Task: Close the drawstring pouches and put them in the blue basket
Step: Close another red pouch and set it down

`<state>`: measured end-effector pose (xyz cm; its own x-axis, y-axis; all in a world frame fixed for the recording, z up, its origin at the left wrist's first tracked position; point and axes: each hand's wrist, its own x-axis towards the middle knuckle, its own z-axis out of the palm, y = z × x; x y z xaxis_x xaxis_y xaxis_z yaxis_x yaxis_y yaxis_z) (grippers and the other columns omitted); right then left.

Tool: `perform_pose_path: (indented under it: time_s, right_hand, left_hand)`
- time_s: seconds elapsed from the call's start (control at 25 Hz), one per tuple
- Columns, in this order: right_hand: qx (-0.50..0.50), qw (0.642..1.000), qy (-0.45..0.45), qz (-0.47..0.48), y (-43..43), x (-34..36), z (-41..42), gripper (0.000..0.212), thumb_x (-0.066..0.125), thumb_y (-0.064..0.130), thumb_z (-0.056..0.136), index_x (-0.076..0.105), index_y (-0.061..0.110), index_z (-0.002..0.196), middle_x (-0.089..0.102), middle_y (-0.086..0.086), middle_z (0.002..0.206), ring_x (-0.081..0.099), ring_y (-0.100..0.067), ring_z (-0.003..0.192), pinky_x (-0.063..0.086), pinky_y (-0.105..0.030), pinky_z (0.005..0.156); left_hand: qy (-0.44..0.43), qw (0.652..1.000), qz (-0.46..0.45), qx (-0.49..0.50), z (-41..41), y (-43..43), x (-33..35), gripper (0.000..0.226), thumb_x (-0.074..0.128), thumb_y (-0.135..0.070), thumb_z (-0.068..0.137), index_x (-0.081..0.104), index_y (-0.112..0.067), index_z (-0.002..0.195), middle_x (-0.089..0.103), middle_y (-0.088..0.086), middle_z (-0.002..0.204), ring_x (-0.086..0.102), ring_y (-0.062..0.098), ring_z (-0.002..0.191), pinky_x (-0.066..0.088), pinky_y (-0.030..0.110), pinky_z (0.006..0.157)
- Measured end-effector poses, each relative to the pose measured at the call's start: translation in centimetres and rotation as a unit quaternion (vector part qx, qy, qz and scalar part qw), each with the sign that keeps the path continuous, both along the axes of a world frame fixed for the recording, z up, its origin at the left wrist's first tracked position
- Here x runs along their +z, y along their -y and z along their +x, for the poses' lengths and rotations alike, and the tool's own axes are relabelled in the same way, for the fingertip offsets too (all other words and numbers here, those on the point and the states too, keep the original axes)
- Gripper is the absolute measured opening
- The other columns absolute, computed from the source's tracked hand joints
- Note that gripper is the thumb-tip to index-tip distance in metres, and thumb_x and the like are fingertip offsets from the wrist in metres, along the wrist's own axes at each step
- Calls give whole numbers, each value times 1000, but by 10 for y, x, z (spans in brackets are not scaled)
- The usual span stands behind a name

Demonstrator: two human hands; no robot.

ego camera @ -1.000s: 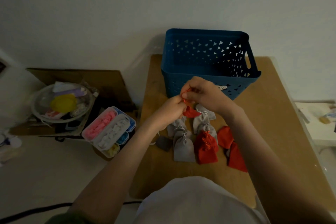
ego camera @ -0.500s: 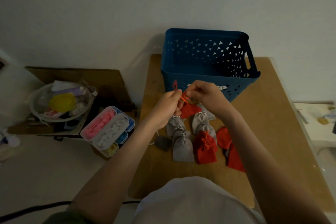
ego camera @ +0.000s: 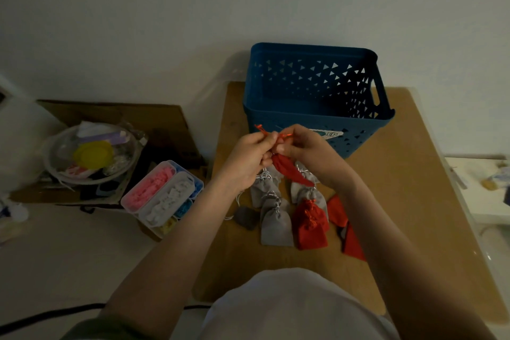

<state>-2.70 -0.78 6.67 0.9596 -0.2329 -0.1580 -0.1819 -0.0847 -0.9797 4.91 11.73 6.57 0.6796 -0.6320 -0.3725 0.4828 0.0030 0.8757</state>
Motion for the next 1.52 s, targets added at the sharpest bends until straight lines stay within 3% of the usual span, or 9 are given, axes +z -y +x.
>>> perform_pose_path:
  time_s: [0.12, 0.32, 0.52, 0.72, 0.84, 1.04, 1.12, 1.36, 1.52]
  right_hand:
    - [13, 1000, -9, 18, 4, -4, 0, 16, 60, -1, 89, 59, -3, 104, 65, -7, 89, 60, -17, 86, 48, -31, 81]
    - [44, 998, -28, -26, 4, -11, 3, 11, 55, 9, 96, 61, 1, 93, 59, -6, 80, 54, -13, 74, 45, -30, 74]
    - [17, 995, -13, 99, 5, -21, 3, 10, 47, 9, 98, 54, 2, 100, 55, -13, 90, 53, -18, 80, 44, -28, 78]
    - [10, 996, -15, 91, 6, -17, 1, 13, 47, 6, 98, 54, 12, 88, 59, -2, 82, 58, -9, 73, 47, -23, 75]
    - [30, 996, -13, 85, 5, -14, -1, 12, 47, 5, 97, 53, 10, 88, 58, -2, 81, 59, -8, 73, 49, -22, 74]
    - [31, 999, -16, 36, -9, -12, 3, 20, 44, 4, 99, 47, 14, 81, 50, 4, 72, 51, 5, 58, 42, -13, 60]
    - [12, 999, -13, 40, -13, -12, 4, 21, 44, 6, 99, 48, 16, 81, 50, 7, 69, 49, 4, 56, 40, -13, 57]
    - [-10, 986, 22, 166, -11, -15, 4, 19, 40, 8, 101, 56, 7, 111, 61, -6, 88, 60, -14, 77, 51, -27, 71]
    - [-28, 989, 21, 146, -10, -16, 6, 14, 48, 5, 96, 60, 9, 90, 64, -3, 77, 61, -12, 70, 50, -26, 69]
  left_hand:
    - [40, 999, 26, 8, 3, -3, -5, 20, 51, -12, 97, 63, -6, 82, 52, -6, 56, 37, 1, 44, 28, 14, 43]
    - [99, 993, 61, 20, 6, -5, -1, 17, 55, -11, 94, 63, -13, 79, 58, -8, 56, 36, 4, 50, 29, 11, 45]
    - [87, 994, 46, -54, 16, -13, 6, 16, 51, -7, 95, 63, -10, 84, 59, -2, 63, 32, 4, 49, 23, 17, 47]
    - [237, 959, 121, -92, 19, -12, 13, 5, 62, -9, 89, 66, -10, 89, 65, -3, 80, 61, -6, 67, 46, 9, 64]
    - [405, 882, 219, -102, 21, -13, 10, 5, 67, -19, 86, 68, -16, 90, 69, -3, 88, 64, 7, 84, 53, 27, 77]
    - [655, 647, 363, -142, 7, -1, 15, 11, 48, -10, 95, 56, -7, 101, 62, 11, 99, 55, 25, 96, 43, 35, 76]
    - [695, 611, 362, -117, 2, -2, 11, 11, 45, -8, 95, 52, -5, 103, 62, 13, 98, 55, 29, 95, 40, 34, 71]
    - [697, 667, 260, -46, 0, -9, 11, 5, 56, -9, 91, 55, -4, 89, 62, 13, 80, 58, 29, 76, 41, 36, 58]
    - [616, 757, 217, -20, -1, -10, 8, 8, 57, -12, 92, 57, -4, 89, 64, 7, 81, 60, 19, 75, 46, 32, 61]
